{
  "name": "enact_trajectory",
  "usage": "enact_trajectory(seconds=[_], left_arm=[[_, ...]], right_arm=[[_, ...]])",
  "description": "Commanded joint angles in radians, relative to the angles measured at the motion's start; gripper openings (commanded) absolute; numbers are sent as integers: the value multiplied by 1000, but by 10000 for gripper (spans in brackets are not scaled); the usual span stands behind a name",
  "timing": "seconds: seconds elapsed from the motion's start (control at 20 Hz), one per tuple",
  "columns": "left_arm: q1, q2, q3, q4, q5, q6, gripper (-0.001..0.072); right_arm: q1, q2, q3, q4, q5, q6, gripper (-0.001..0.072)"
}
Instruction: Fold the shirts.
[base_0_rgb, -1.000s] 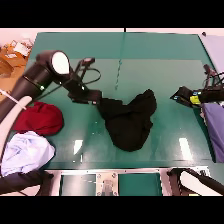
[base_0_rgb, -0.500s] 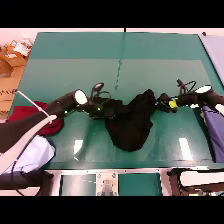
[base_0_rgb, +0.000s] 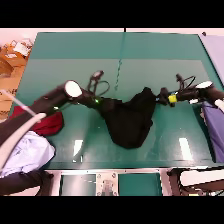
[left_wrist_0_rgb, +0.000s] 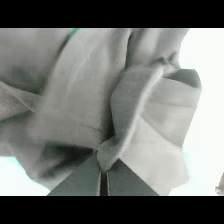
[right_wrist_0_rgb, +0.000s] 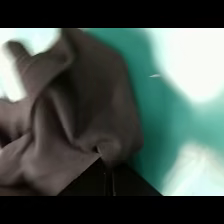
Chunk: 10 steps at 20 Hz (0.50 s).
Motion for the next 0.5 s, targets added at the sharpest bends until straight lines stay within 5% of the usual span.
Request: enact_trajectory(seconds=[0.0,0.45], left_arm=[[71,201,56,150,-79,-107,24],[186,665,488,383,-82,-105,24]], right_arm=[[-42,91,132,104,162,-5,18],[-228,659,549,194,115,112,19]])
